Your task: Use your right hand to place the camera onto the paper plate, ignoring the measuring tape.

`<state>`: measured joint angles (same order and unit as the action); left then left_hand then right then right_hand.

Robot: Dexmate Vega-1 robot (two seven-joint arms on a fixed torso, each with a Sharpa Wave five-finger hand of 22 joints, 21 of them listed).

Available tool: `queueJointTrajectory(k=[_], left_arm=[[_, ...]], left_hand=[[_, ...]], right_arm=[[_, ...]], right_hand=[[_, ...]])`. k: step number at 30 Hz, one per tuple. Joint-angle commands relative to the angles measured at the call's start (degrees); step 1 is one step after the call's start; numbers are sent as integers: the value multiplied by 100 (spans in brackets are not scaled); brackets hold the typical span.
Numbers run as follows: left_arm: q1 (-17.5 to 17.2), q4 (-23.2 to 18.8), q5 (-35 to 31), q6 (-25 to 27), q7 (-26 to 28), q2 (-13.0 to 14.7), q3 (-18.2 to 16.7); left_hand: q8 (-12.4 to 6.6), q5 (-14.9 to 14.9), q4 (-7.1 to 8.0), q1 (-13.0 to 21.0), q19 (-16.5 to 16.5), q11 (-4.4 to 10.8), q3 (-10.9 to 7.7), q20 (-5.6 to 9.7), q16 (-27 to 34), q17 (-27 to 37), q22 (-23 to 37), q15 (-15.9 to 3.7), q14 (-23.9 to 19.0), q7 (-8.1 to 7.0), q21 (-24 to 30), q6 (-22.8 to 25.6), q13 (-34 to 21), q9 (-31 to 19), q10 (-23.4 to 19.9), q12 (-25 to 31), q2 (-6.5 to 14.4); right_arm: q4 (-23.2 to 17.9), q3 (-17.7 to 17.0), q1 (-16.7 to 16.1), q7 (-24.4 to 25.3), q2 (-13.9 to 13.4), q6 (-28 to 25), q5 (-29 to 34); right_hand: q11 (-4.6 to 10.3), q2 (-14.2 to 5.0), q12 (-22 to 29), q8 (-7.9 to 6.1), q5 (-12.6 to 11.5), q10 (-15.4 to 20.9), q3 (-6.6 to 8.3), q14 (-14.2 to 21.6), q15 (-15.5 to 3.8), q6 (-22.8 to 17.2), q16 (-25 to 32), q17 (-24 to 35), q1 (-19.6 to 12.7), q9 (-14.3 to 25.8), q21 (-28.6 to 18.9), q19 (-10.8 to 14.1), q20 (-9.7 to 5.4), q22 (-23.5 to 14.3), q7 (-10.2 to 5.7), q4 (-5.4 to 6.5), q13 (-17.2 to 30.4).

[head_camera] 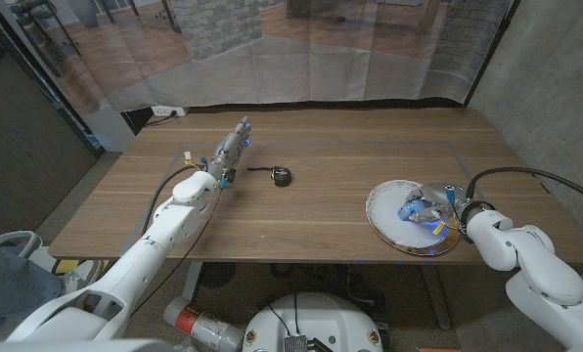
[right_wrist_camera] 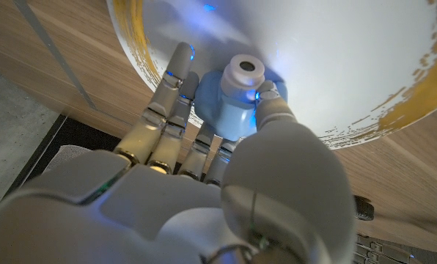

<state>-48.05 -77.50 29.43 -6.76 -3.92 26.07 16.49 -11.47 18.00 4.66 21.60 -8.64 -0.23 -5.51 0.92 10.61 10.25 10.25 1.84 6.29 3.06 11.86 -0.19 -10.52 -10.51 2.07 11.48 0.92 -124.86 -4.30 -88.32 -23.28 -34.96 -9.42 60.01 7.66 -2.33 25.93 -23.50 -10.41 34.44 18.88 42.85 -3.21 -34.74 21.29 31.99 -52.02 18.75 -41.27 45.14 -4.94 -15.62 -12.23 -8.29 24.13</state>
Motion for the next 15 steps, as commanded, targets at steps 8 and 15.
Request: queueJointTrajectory(k=[8, 15], left_arm=[[-6, 27, -10, -1, -10, -47, 33], [13, 66, -8, -11, -32, -68, 44]], left_hand=[[4, -9, 8, 21, -45, 12, 26, -5, 15, 26, 33, -24, 30, 10, -18, 32, -24, -26, -14, 15, 76], [-9, -11, 8, 23, -52, 25, 32, -13, 15, 26, 34, -17, 30, 13, -20, 67, -24, -26, -18, 17, 79]], right_arm=[[-172, -87, -71, -80, -173, 44, 44], [-260, -103, -74, -145, -180, 29, 170]], right_hand=[[-77, 41, -311, 550, 12, -581, -154, -89, -654, 719, -250, -8, -44, -249, -144, -199, -285, 67, 2, 81, -187], [-79, 142, -513, 714, 20, -993, -199, -238, -562, 850, -396, -32, 54, -352, -188, -330, -219, 97, -14, 82, -283]])
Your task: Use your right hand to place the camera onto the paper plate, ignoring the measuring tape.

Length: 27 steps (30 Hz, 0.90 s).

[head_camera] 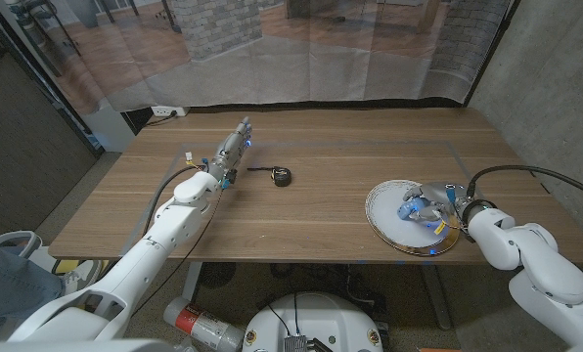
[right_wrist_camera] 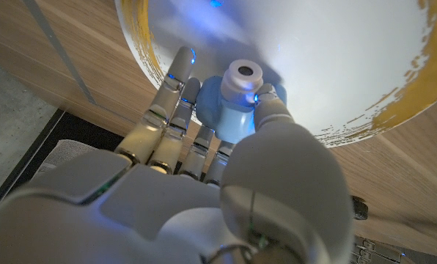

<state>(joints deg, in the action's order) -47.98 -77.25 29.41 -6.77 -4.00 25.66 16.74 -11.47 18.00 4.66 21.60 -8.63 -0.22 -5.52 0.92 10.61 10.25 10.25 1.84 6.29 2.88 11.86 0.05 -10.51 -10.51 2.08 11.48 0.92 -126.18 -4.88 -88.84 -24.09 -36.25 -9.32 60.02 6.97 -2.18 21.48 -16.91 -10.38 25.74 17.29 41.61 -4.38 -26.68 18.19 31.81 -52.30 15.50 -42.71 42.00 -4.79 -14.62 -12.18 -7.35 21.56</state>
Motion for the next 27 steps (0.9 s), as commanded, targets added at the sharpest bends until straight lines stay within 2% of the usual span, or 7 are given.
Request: queueJointTrajectory(k=[1, 17, 22, 26, 27], left_arm=[[12, 49, -8, -14, -27, -31, 22], [66, 206, 7, -47, -83, -98, 18], [49, 180, -5, -43, -60, -95, 11], [44, 160, -9, -40, -54, -96, 14], [41, 157, -3, -40, -55, -99, 12]], left_hand=[[-9, -11, 8, 23, -52, 21, 33, -13, 15, 27, 34, -14, 31, 33, -20, 43, -25, -26, -20, 17, 80], [-8, -14, 8, 26, -56, 13, 43, -16, 15, 27, 34, -11, 31, 39, -19, 51, -25, -26, -13, 14, 88], [-8, -14, 7, 28, -57, 18, 46, -17, 13, 27, 34, -10, 37, 36, -19, 54, -25, -26, -11, 13, 92], [-8, -15, 7, 30, -58, 17, 48, -18, 14, 27, 34, -7, 34, 39, -19, 58, -25, -26, -14, 14, 94], [-8, -15, 7, 30, -58, 18, 50, -18, 15, 27, 34, -2, 32, 37, -19, 57, -25, -26, -12, 13, 95]], right_arm=[[-133, -50, -22, -71, -48, 23, 173], [-111, 54, 94, -447, -64, -61, 356], [-137, 46, 111, -554, -93, -79, 384], [-174, 36, 127, -624, -122, -66, 400], [-187, 37, 128, -629, -118, -74, 415]], right_hand=[[-11, 138, -78, 73, 17, -138, -47, -160, -451, 62, -120, -27, 96, -36, -44, -38, -218, 1, -17, -8, -38], [-5, 224, -128, 133, 10, -155, -104, -348, -280, 41, -336, -182, 237, -79, -28, -206, -41, 65, -35, 26, -135], [-28, 281, -168, 177, 4, -195, -132, -519, -170, 65, -475, -277, 304, -96, 17, -351, 105, 114, -29, 33, -188], [-70, 378, -242, 253, -12, -278, -168, -839, 10, 129, -687, -448, 380, -119, 85, -501, 365, 206, -12, 26, -270], [-72, 385, -251, 275, -14, -284, -170, -879, 44, 168, -708, -472, 387, -122, 95, -520, 383, 219, -8, 26, -281]])
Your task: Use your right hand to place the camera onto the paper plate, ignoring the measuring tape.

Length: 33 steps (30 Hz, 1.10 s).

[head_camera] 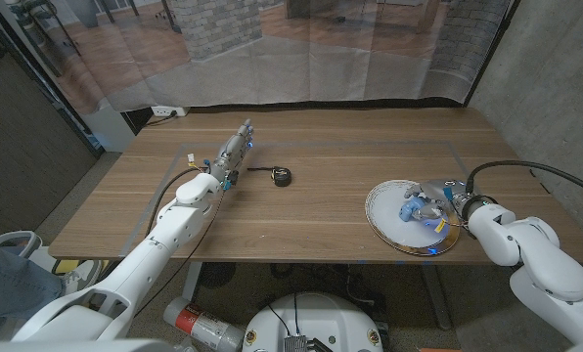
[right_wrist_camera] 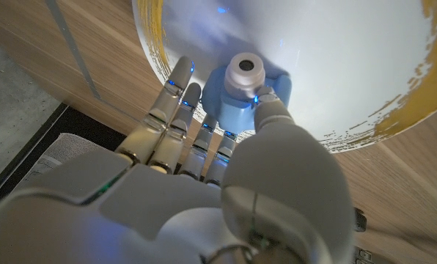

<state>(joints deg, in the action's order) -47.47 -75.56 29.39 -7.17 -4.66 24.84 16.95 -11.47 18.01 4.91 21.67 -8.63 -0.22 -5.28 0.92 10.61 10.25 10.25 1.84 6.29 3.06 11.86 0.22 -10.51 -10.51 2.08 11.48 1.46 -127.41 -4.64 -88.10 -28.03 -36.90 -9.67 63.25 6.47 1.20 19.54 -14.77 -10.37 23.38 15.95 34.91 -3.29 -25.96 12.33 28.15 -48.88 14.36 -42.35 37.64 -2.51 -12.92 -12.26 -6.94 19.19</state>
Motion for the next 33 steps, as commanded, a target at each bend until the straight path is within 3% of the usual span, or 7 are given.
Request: queueJointTrajectory(k=[1, 9, 20, 33], left_arm=[[-10, -17, -9, 3, 16, -15, -5], [-21, -33, -4, 16, 30, -23, -4], [-20, -33, -5, 16, 33, -29, -1], [16, -8, -15, 22, 11, -30, 12]], left_hand=[[-7, -16, -17, 24, -58, 12, 26, -18, 15, 27, 34, -3, 32, 20, -19, 39, -25, -26, -12, 13, 41], [-6, -17, -17, 25, -58, 9, 31, -22, 15, 27, 34, -2, 32, 23, -18, 40, -25, -26, -12, 13, 45], [-3, -20, -17, 26, -61, 19, 39, -23, 16, 28, 35, -3, 33, 22, -18, 38, -25, -26, -12, 13, 49], [0, -23, -17, 29, -64, 14, 48, -26, 17, 28, 35, 3, 31, 19, -17, 38, -25, -26, -14, 14, 56]], right_arm=[[-77, 10, 54, -245, -52, -41, 103], [-178, -55, 54, -347, -68, -24, 152], [-309, -197, 36, -470, -59, 29, 214], [-462, -386, 5, -359, 78, 118, 322]], right_hand=[[-23, 55, -62, 70, -17, -47, -39, -249, -33, 105, -142, -130, 53, -11, 78, -125, 181, 62, -12, -15, -54], [-85, 99, -127, 129, -29, -129, -57, -451, 81, 171, -210, -278, 113, -26, 186, -313, 378, 142, 18, -8, -119], [-90, 135, -162, 172, -34, -139, -77, -624, 155, 220, -238, -427, 185, -38, 283, -440, 533, 205, 56, 6, -180], [-84, 142, -183, 184, -43, -146, -81, -697, 180, 222, -229, -519, 221, -45, 327, -458, 585, 233, 65, 14, -217]])
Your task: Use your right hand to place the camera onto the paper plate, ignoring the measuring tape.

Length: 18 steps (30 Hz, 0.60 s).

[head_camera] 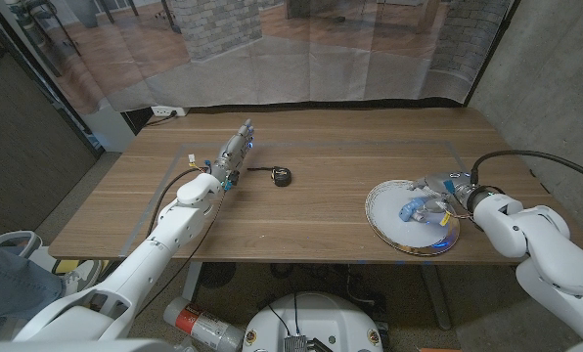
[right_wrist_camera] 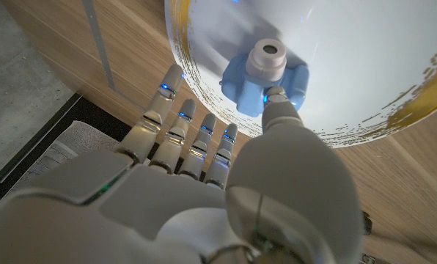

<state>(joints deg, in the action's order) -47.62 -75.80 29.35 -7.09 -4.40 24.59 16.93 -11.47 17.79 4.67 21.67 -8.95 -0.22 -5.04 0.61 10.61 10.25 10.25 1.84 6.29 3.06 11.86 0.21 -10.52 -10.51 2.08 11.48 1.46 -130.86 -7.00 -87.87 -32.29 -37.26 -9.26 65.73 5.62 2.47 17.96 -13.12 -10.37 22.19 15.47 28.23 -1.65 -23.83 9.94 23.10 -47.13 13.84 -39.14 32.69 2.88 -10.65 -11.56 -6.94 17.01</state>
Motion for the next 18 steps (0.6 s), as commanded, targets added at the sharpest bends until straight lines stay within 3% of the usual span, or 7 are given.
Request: queueJointTrajectory(k=[1, 10, 18], left_arm=[[32, 16, -11, 15, -16, -4, 14], [31, -11, -17, 41, -20, 21, 13], [-3, -115, -27, 91, 15, 77, 2]], left_hand=[[-1, -1, 7, 29, -33, 14, 25, 6, 17, 28, 35, 3, 31, 24, -17, 40, -25, -26, -14, 14, 56], [2, -3, 6, 33, -32, 7, 30, 6, 16, 28, 35, -2, 32, 16, -16, 35, -25, -26, -17, 15, 62], [2, -4, 5, 37, -35, 18, 35, 6, 17, 28, 35, -6, 28, 20, -17, 37, -25, -26, -13, 13, 68]], right_arm=[[-126, -156, -16, 88, 133, 78, 88], [-87, -202, 73, 403, 354, 143, -25], [179, -148, 126, 1541, 602, 350, -87]], right_hand=[[-5, 15, -23, 18, -43, -21, -33, -29, 17, 6, 13, -21, 50, 7, 8, 40, 44, 8, -2, 15, -2], [23, -74, -9, -3, -51, 48, -27, -1, 4, -72, 53, -89, 145, 3, 33, 51, 45, 18, 7, 84, -32], [61, -199, 62, -71, -36, 290, -45, 128, -57, -299, 115, -218, 357, -1, 75, 92, 18, 30, 2, 212, -89]])
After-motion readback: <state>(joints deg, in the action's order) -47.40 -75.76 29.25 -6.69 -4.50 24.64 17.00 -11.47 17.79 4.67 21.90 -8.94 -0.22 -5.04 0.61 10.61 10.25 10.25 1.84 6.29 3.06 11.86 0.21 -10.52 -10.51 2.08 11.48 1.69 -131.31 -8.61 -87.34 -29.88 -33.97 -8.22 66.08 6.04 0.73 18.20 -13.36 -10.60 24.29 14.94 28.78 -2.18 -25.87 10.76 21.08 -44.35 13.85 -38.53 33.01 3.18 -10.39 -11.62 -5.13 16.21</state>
